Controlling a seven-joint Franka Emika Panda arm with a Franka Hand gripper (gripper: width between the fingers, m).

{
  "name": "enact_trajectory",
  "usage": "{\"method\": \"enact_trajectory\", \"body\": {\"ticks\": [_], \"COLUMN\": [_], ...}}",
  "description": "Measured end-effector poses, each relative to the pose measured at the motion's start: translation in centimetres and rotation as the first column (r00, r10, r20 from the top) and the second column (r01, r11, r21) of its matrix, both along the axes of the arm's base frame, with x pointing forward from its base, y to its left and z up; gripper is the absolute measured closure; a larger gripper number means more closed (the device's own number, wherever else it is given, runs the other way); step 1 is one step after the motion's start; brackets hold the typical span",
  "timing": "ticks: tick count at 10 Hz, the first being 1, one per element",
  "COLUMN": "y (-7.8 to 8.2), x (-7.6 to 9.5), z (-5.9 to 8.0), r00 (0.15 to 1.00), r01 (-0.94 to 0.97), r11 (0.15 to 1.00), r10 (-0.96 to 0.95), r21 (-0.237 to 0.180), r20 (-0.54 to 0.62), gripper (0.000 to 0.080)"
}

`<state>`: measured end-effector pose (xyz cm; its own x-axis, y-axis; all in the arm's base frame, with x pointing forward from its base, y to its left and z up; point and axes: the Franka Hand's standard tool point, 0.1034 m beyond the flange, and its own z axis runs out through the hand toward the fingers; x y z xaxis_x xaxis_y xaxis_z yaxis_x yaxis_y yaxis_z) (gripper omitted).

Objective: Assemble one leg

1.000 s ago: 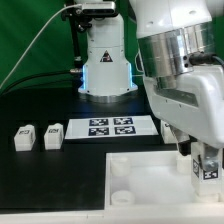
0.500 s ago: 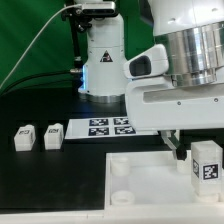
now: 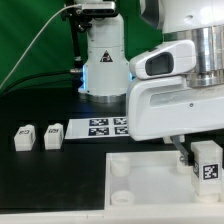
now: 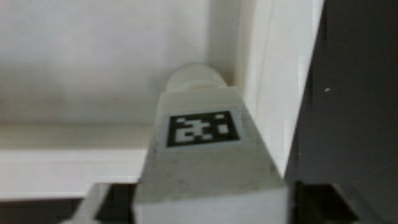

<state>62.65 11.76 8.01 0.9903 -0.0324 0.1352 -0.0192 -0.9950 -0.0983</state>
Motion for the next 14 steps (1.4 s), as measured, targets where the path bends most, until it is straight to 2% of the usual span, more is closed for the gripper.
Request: {"method": "enact_trajectory", "body": {"ticks": [3, 4, 5, 6, 7, 8, 9, 11, 12, 13, 14], "y": [-0.41, -0.7, -0.87, -0.91, -0.83, -0.97, -0.97, -0.84, -0.86, -0.76, -0.54], "x": [0.03, 0.12, 0.02, -0.13, -0.27, -0.3, -0.32, -0.36, -0.36, -0.31, -0.2], "z": [-0.06, -0.1, -0.24, -0.29, -0.38, -0.43, -0.44, -0.45, -0.47, -0.5, -0.52], "r00": [0.934, 0.821, 0.662, 0.468, 0.248, 0.112, 0.086, 0.122, 0.185, 0.342, 0.538], "r01": [0.356, 0.569, 0.748, 0.883, 0.969, 0.994, 0.996, 0.992, 0.983, 0.94, 0.842], "r11": [0.933, 0.82, 0.66, 0.464, 0.241, 0.102, 0.075, 0.112, 0.175, 0.334, 0.532], "r10": [-0.354, -0.563, -0.737, -0.863, -0.936, -0.948, -0.948, -0.946, -0.939, -0.905, -0.818], "r21": [0.045, 0.062, 0.069, 0.07, 0.059, 0.05, 0.046, 0.051, 0.062, 0.076, 0.089], "r20": [-0.046, -0.094, -0.137, -0.189, -0.251, -0.297, -0.305, -0.301, -0.291, -0.252, -0.202], "gripper": [0.0501, 0.0501, 0.0501, 0.0501, 0.0501, 0.0501, 0.0501, 0.0501, 0.0436, 0.0436, 0.0272]}}
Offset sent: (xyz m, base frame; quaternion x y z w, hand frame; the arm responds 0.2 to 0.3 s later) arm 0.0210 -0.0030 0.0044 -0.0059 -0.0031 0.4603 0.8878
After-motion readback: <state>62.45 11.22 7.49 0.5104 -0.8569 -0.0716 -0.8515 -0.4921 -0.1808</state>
